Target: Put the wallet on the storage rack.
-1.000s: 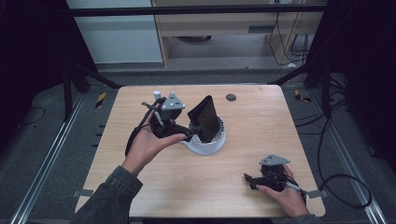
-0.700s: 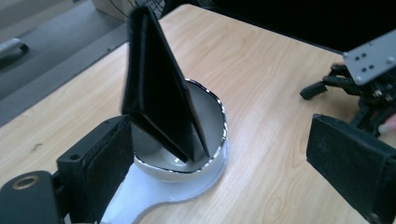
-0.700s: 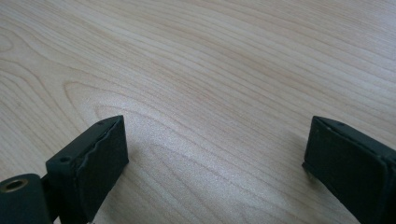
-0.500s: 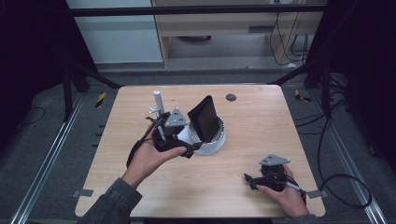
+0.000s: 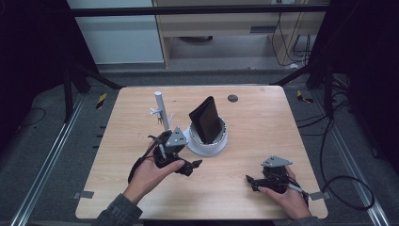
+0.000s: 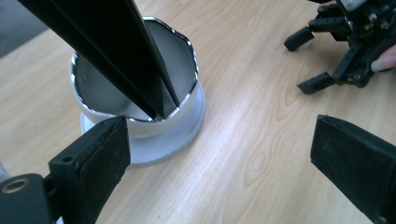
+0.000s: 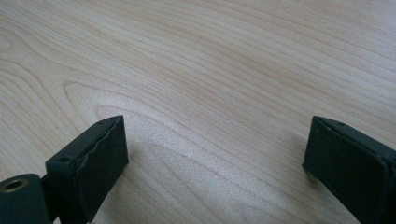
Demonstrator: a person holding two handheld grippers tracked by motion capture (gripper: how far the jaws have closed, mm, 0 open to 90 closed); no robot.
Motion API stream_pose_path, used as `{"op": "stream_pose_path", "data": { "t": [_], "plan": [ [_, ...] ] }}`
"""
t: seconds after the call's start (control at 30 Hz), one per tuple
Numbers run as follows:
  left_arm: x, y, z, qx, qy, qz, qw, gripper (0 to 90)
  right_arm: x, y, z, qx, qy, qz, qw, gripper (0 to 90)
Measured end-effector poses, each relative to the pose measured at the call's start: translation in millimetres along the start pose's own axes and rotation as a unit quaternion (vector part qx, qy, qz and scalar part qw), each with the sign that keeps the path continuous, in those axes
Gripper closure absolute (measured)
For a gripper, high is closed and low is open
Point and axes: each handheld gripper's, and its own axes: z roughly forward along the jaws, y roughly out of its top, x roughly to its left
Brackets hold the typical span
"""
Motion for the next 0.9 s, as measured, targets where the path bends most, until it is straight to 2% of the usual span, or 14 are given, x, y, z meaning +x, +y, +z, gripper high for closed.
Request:
{"op": "stream_pose_path", "data": {
  "t": [0.23,0.43,0.63,0.9],
  "plan": [
    [-2.0,-16.7,9.0,0.018,-0.002,-0.001,0.9998,4.7,0.0,0.0,0.0,0.0,0.0,0.0,1.0,6.2],
    [0.0,-36.1,17.0,0.034,0.004,-0.008,0.9994,4.7,0.0,0.0,0.0,0.0,0.0,0.0,1.0,6.2],
    [4.6,-56.6,21.2,0.035,-0.002,-0.036,0.9987,4.7,0.0,0.0,0.0,0.0,0.0,0.0,1.0,6.1],
    [12.6,-84.3,21.2,0.034,0.009,-0.068,0.9971,5.4,0.1,0.0,0.1,0.0,0.0,0.0,1.0,6.1]
  ]
}}
